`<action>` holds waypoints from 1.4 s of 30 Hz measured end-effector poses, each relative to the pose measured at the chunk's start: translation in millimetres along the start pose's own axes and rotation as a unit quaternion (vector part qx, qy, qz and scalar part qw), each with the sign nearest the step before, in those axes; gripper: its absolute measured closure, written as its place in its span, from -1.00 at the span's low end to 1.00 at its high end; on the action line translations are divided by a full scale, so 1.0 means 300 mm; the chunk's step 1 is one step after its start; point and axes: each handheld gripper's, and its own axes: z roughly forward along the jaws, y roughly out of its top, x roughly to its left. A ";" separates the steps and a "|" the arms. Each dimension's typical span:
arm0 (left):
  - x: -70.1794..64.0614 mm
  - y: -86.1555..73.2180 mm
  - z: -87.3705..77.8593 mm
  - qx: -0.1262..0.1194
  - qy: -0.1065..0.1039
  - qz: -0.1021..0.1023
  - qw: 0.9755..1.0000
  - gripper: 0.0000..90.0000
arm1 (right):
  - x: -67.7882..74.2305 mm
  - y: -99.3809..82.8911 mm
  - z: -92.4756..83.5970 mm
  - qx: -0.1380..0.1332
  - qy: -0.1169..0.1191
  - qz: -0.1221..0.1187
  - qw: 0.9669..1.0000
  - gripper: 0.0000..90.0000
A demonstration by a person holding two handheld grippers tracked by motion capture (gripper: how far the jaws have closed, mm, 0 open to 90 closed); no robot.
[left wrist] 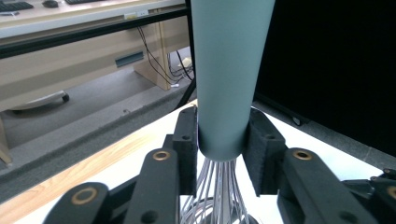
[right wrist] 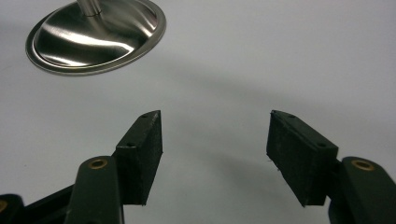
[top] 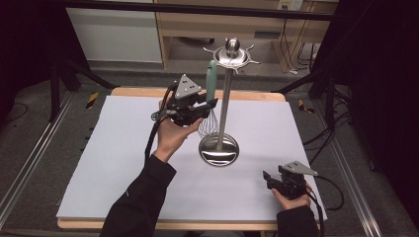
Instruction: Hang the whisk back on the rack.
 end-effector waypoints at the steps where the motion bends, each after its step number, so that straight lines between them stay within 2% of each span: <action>1: 0.001 0.000 -0.002 -0.001 -0.002 -0.002 1.000 0.42 | -0.001 0.000 0.000 -0.001 0.000 0.000 1.000 -0.20; 7: 0.006 -0.002 -0.024 -0.013 -0.001 -0.007 1.000 0.15 | 0.000 -0.001 0.003 0.001 -0.002 -0.001 1.000 -0.20; 12: 0.009 -0.005 -0.038 -0.007 0.009 -0.011 1.000 -0.01 | -0.006 -0.001 -0.003 -0.002 -0.002 0.002 1.000 -0.21; 17: 0.013 -0.016 -0.065 -0.008 -0.002 -0.014 1.000 -0.09 | -0.014 -0.003 -0.002 0.001 -0.005 0.004 1.000 -0.22; 26: 0.031 -0.062 -0.123 -0.004 0.008 -0.017 1.000 -0.24 | -0.011 -0.003 0.002 0.004 -0.006 0.005 1.000 -0.26; 34: 0.055 -0.149 -0.171 0.003 0.019 -0.020 1.000 -0.28 | -0.016 -0.003 0.001 0.001 -0.006 0.005 1.000 -0.26; 36: 0.061 -0.188 -0.187 0.005 0.023 -0.020 1.000 -0.29 | -0.016 -0.003 0.001 0.003 -0.004 0.009 1.000 -0.26; 42: 0.093 -0.331 -0.226 0.019 0.038 -0.045 0.998 -0.29 | -0.017 -0.005 0.008 0.006 -0.007 0.004 1.000 -0.26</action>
